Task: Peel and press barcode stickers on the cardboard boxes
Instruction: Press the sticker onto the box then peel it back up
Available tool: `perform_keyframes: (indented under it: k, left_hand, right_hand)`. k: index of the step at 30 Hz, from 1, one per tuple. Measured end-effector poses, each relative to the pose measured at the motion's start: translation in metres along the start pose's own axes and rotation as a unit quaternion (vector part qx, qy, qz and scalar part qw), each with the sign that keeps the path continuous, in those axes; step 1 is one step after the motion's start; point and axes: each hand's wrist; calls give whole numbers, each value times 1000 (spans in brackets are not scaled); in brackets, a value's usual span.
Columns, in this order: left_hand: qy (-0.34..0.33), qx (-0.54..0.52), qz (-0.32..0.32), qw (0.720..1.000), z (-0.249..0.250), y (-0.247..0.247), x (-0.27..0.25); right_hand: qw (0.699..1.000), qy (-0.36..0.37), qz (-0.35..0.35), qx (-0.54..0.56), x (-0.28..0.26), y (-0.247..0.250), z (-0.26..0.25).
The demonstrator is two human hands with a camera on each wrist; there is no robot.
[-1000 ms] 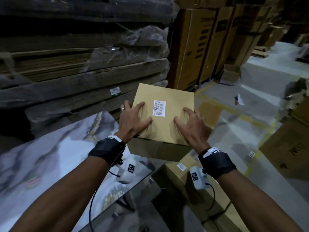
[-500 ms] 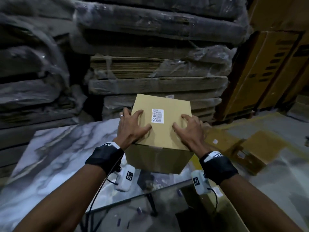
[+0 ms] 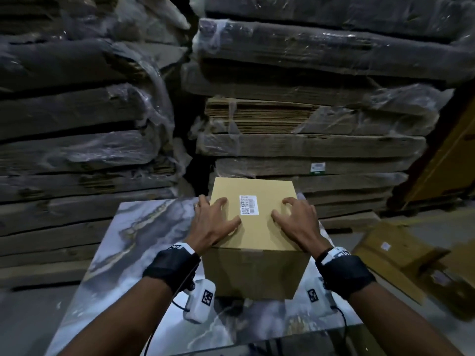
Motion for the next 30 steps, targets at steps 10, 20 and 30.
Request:
perform_keyframes:
  k: [10, 20, 30]
  left_hand:
    - [-15, 16, -60, 998, -58, 3, 31]
    - [-76, 80, -89, 990, -63, 8, 55]
    - [-75, -44, -139, 986, -51, 1, 85]
  right_hand:
    - [999, -17, -36, -25, 17, -43, -25]
    - [984, -32, -67, -159, 36, -40, -43]
    - [945, 178, -222, -163, 83, -45, -128]
Point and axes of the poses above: each hand's wrist, its own x-axis towards the middle knuckle, its own y-axis out of the back of the hand, z = x × y, and after that the axes turned 5 degrees about -y, right-handed
